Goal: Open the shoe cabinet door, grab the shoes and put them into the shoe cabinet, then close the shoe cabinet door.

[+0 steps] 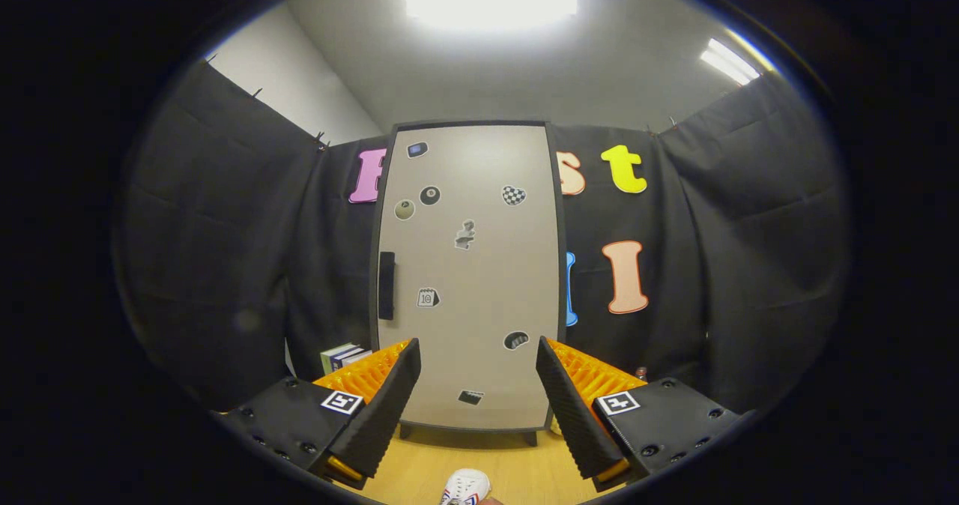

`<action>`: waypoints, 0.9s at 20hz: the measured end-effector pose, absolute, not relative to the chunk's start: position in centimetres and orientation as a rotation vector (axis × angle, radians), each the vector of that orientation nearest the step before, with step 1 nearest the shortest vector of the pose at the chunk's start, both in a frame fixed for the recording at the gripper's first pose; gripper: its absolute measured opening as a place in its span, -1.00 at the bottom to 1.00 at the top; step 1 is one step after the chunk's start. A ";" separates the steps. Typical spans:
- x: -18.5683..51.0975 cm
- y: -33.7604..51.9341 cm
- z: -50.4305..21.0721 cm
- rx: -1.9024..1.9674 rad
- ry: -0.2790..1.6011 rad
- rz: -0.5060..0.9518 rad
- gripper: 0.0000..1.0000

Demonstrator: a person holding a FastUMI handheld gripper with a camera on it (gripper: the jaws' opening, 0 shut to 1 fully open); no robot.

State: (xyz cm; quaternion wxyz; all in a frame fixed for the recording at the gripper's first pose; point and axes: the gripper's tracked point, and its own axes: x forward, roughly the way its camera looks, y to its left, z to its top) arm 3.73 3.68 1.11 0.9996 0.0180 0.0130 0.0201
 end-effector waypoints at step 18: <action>23.8 17.4 -0.6 -0.015 0.127 0.160 0.95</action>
